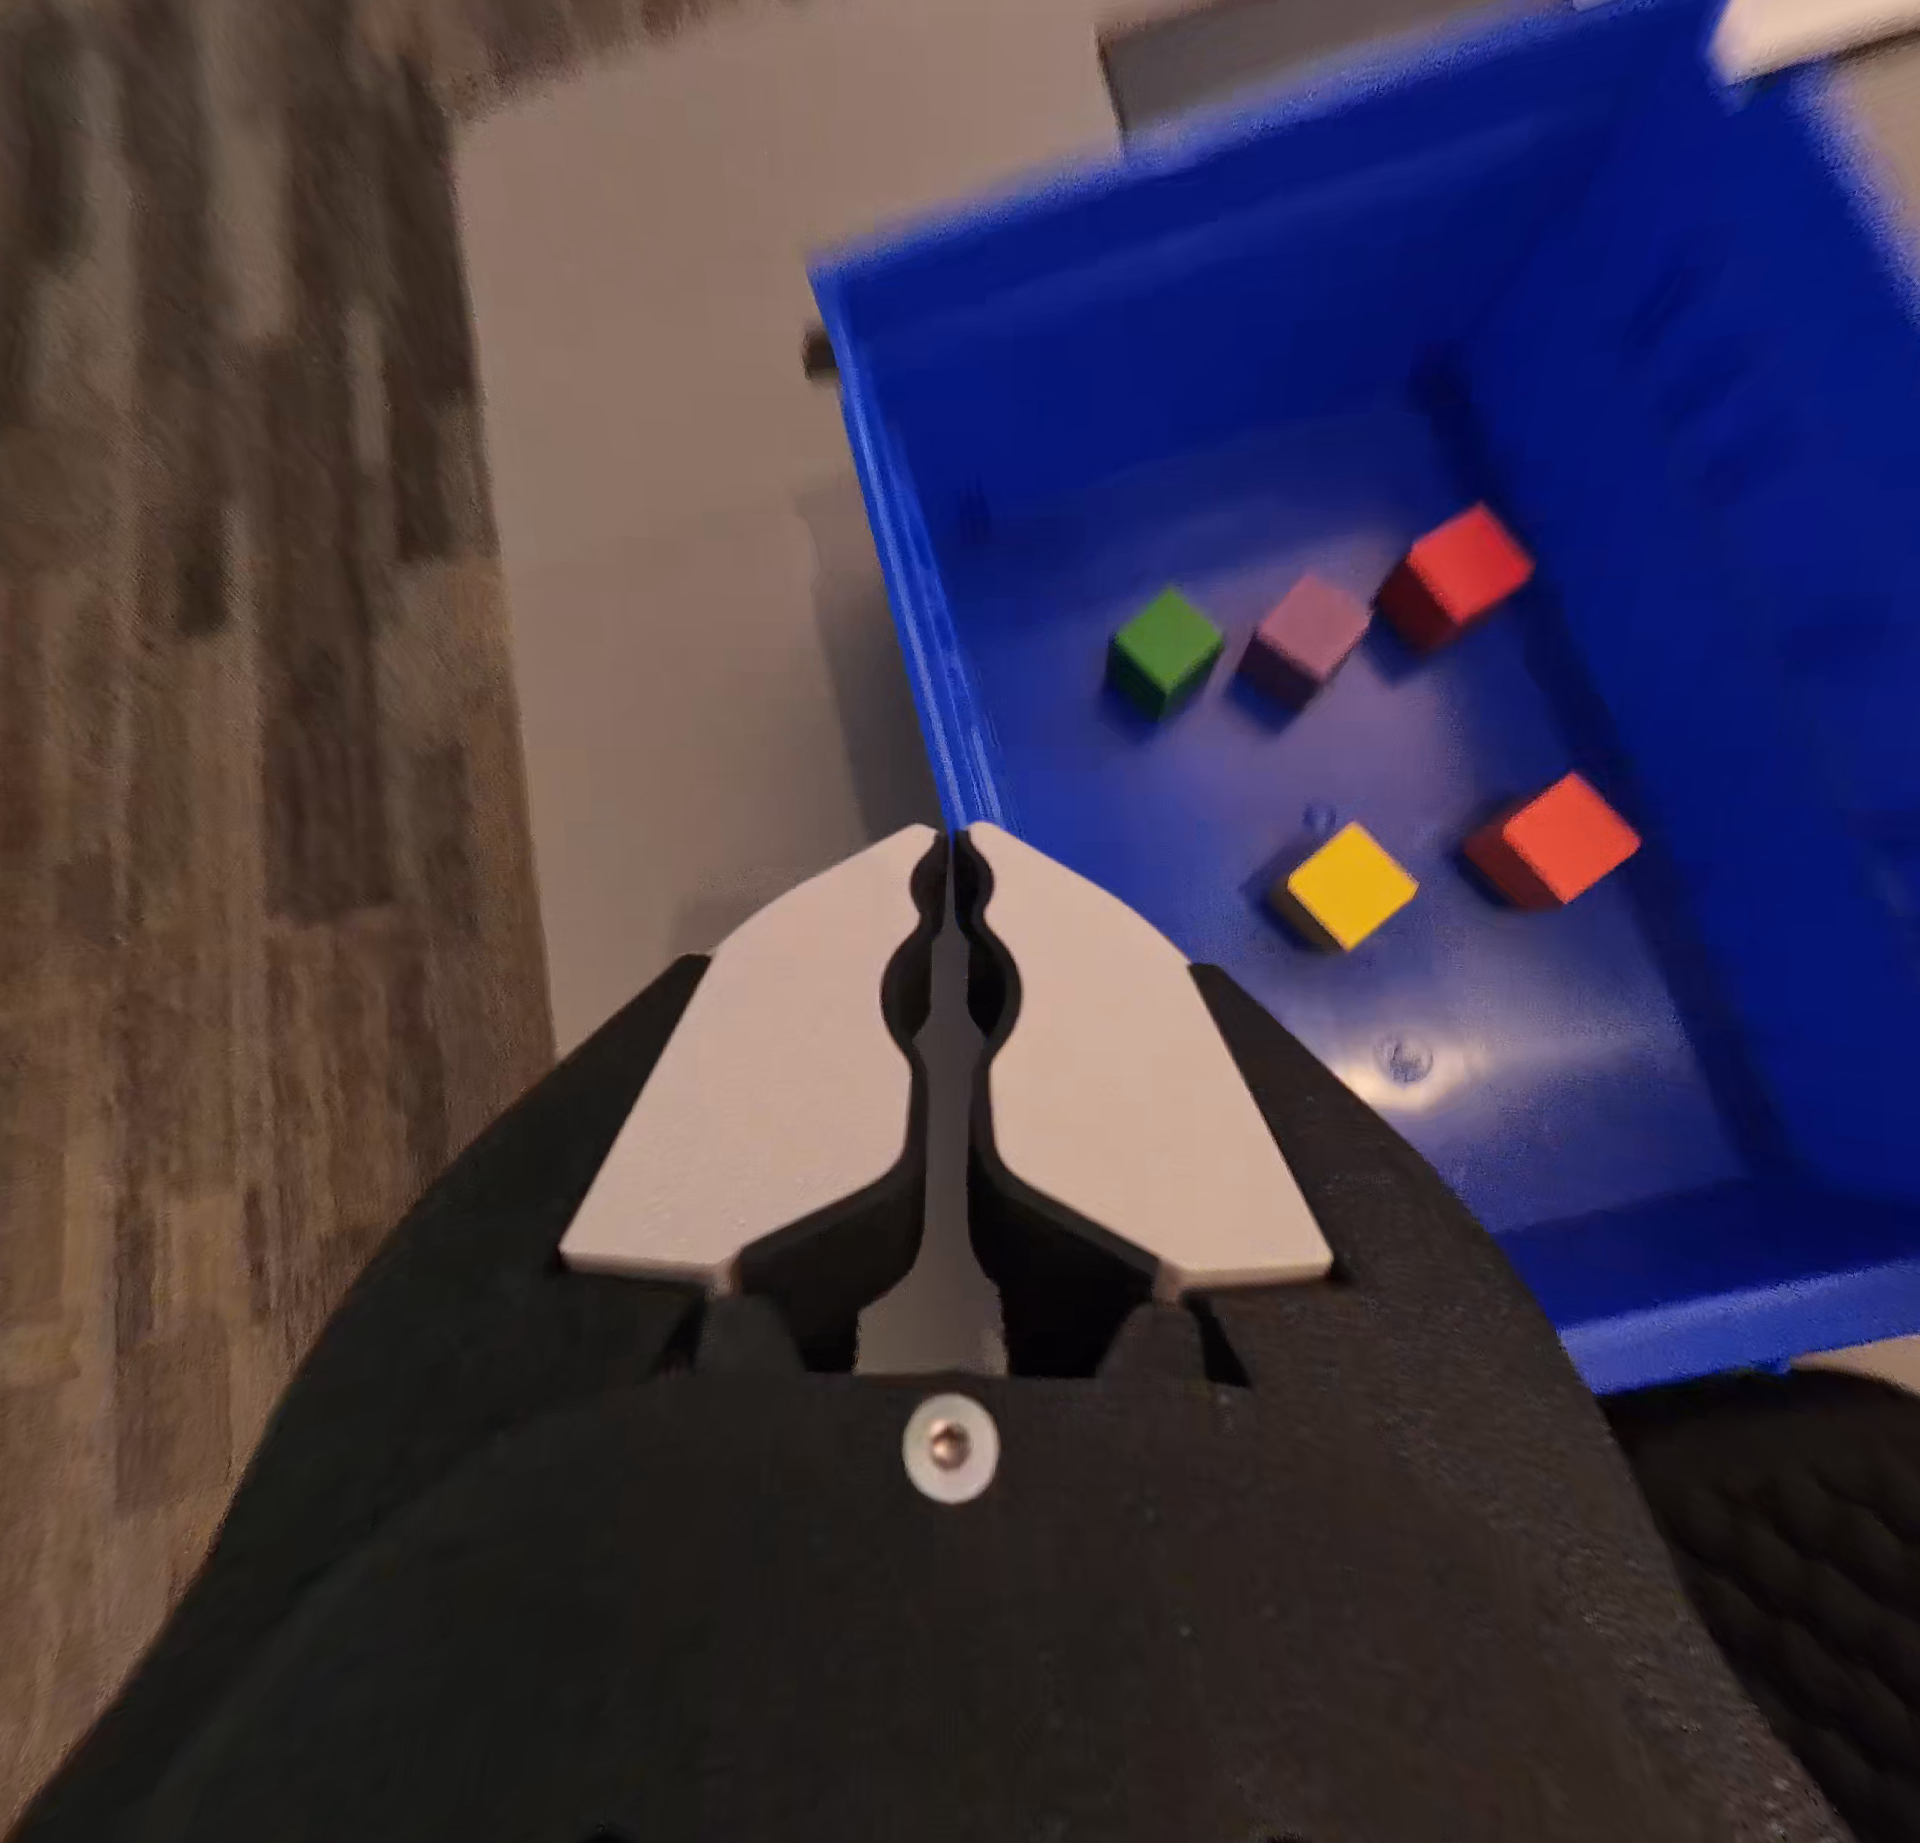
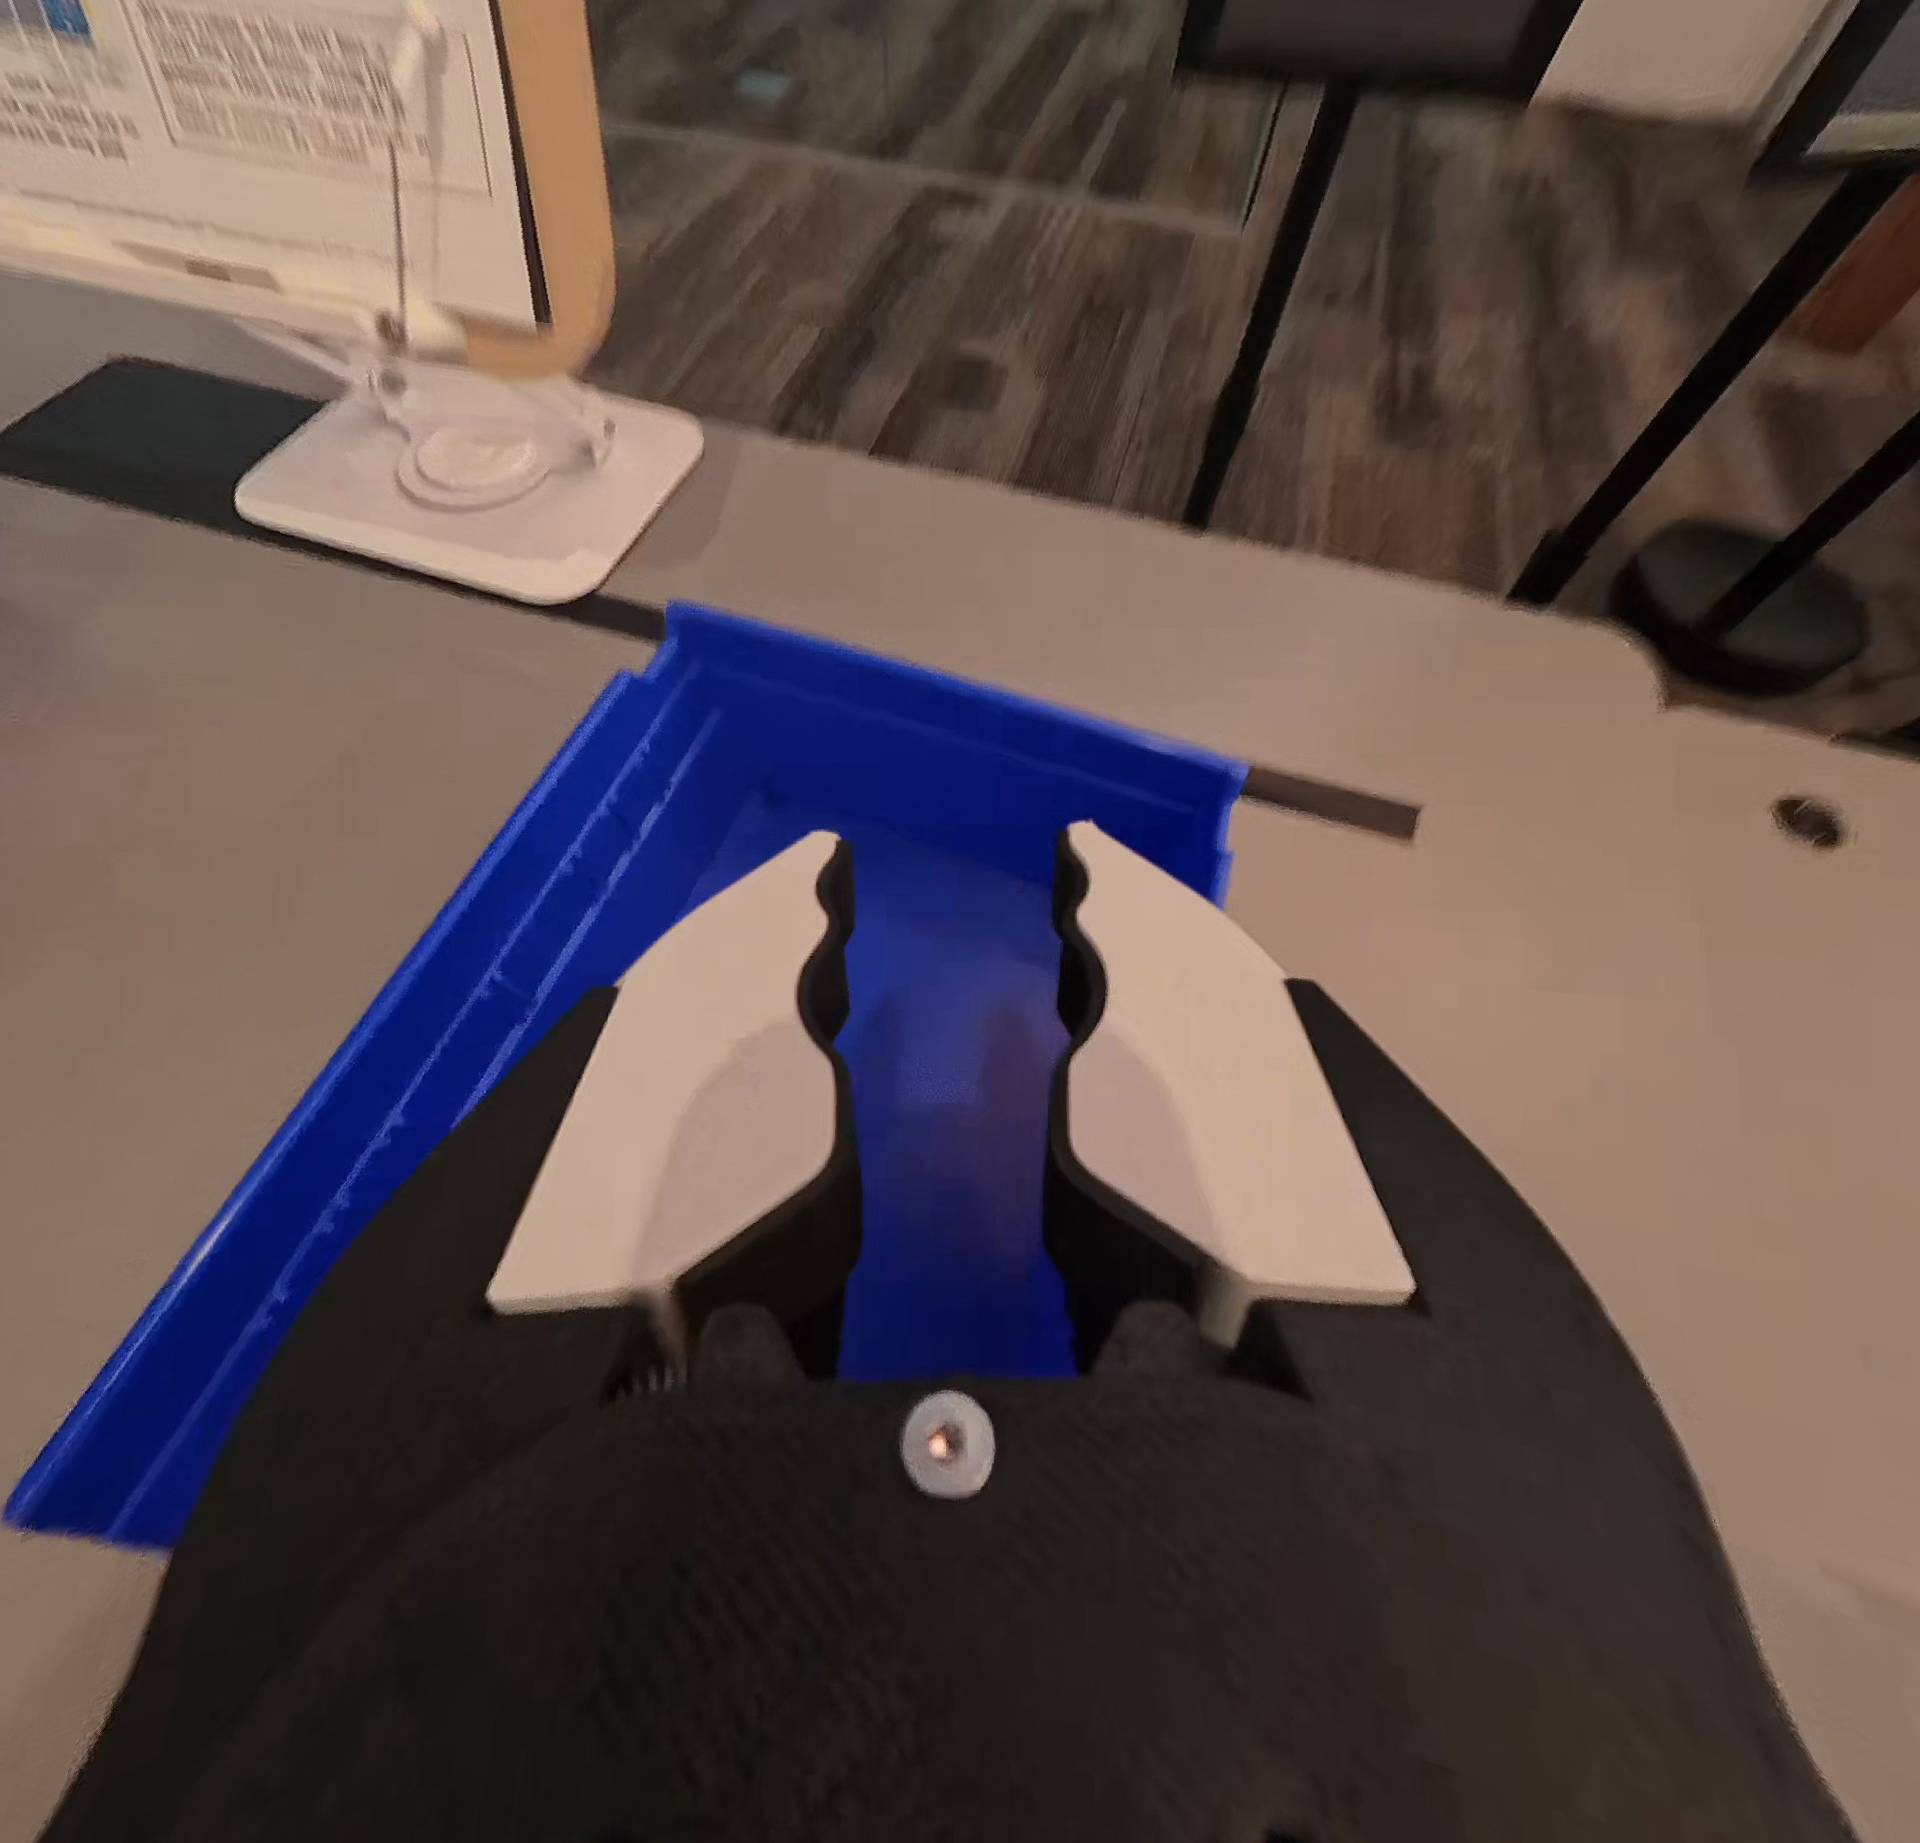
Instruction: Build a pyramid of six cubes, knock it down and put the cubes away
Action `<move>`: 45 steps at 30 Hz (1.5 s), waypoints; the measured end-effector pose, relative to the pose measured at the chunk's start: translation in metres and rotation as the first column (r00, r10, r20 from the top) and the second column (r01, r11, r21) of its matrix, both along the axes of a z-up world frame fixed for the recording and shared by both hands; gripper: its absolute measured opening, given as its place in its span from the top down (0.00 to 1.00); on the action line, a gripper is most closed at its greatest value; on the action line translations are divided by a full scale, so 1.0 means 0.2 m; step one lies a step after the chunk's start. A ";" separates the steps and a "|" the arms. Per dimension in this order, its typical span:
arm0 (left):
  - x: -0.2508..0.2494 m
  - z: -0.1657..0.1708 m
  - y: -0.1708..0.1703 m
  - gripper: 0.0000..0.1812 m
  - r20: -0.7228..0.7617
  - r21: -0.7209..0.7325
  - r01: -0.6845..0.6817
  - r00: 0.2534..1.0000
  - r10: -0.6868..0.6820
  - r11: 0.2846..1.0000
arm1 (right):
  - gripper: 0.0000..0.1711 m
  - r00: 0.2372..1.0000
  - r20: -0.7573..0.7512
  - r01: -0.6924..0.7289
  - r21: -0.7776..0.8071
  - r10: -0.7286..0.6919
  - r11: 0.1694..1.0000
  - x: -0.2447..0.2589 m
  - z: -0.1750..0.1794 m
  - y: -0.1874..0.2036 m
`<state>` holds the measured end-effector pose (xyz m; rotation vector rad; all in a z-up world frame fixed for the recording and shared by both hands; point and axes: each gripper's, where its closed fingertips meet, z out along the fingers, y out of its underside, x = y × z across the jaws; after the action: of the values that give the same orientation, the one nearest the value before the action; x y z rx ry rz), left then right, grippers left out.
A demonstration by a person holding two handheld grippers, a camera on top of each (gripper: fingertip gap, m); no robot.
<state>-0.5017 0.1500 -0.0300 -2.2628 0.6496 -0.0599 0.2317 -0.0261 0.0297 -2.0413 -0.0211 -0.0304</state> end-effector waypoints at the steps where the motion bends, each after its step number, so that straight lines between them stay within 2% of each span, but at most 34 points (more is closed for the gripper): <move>1: 0.01 0.10 0.00 0.99 0.033 0.076 0.002 0.999 -0.005 0.997 | 0.77 1.000 0.024 0.002 0.060 -0.004 0.998 0.00 0.06 0.00; 4: 0.09 0.38 -0.06 0.88 0.156 0.276 0.038 0.984 -0.084 0.960 | 0.74 0.997 0.071 -0.021 0.255 0.003 0.967 -0.04 0.25 -0.02; 5: 0.13 0.45 -0.10 0.87 0.183 0.324 0.062 0.975 -0.127 0.944 | 0.71 0.997 0.071 -0.036 0.311 0.015 0.950 -0.06 0.30 -0.04; 7: 0.18 0.57 -0.17 0.85 0.200 0.413 0.098 0.960 -0.195 0.905 | 0.63 0.998 0.055 -0.062 0.416 0.043 0.907 -0.09 0.39 -0.07; 10: 0.25 0.69 -0.24 0.79 0.177 0.512 0.124 0.953 -0.246 0.850 | 0.55 0.994 0.026 -0.106 0.564 0.110 0.819 -0.14 0.48 -0.12; 13: 0.34 0.75 -0.27 0.78 0.180 0.562 0.154 0.936 -0.303 0.813 | 0.55 0.974 -0.064 -0.139 0.589 0.217 0.796 -0.18 0.48 -0.13; 16: 0.38 0.79 -0.25 0.82 0.195 0.623 0.135 0.927 -0.320 0.770 | 0.55 0.970 -0.076 -0.147 0.578 0.232 0.803 -0.19 0.48 -0.13; 20: 0.43 0.77 -0.24 0.84 0.239 0.623 0.141 0.902 -0.359 0.769 | 0.62 0.978 -0.005 -0.161 0.614 0.208 0.773 -0.21 0.53 -0.16; 23: 0.45 0.75 -0.24 0.85 0.232 0.613 0.166 0.897 -0.376 0.773 | 0.63 0.980 0.026 -0.172 0.602 0.195 0.780 -0.21 0.53 -0.16; 29: 0.49 0.77 -0.28 1.00 0.195 0.647 0.225 0.875 -0.443 0.729 | 0.65 0.970 0.088 -0.231 0.640 0.228 0.733 -0.28 0.58 -0.19; 31: 0.50 0.78 -0.29 1.00 0.188 0.658 0.243 0.864 -0.468 0.712 | 0.68 0.964 0.138 -0.260 0.663 0.227 0.702 -0.31 0.60 -0.20; 34: 0.51 0.77 -0.29 1.00 0.155 0.658 0.259 0.872 -0.464 0.707 | 0.66 0.942 0.142 -0.316 0.677 0.303 0.664 -0.37 0.61 -0.22; 36: 0.52 0.77 -0.29 1.00 0.122 0.669 0.268 0.881 -0.458 0.693 | 0.65 0.917 0.078 -0.342 0.660 0.392 0.669 -0.41 0.58 -0.20; 38: 0.54 0.75 -0.30 1.00 0.101 0.656 0.294 0.878 -0.467 0.695 | 0.79 0.886 0.028 -0.366 0.654 0.463 0.661 -0.44 0.55 -0.19; 40: 0.56 0.69 -0.30 1.00 0.070 0.607 0.341 0.877 -0.476 0.718 | 0.96 0.890 -0.005 -0.340 0.659 0.456 0.671 -0.41 0.54 -0.18; 41: 0.56 0.65 -0.29 1.00 0.045 0.577 0.362 0.881 -0.471 0.732 | 1.00 0.884 -0.003 -0.348 0.662 0.467 0.664 -0.42 0.54 -0.19; 45: 0.57 0.45 -0.27 1.00 -0.109 0.429 0.471 0.874 -0.474 0.770 | 1.00 0.871 0.063 -0.398 0.670 0.487 0.627 -0.44 0.57 -0.24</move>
<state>-0.3875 0.0953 0.0609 -1.6139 1.1019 -0.1486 0.1428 -0.0733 0.1427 -1.2548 -0.3905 0.3615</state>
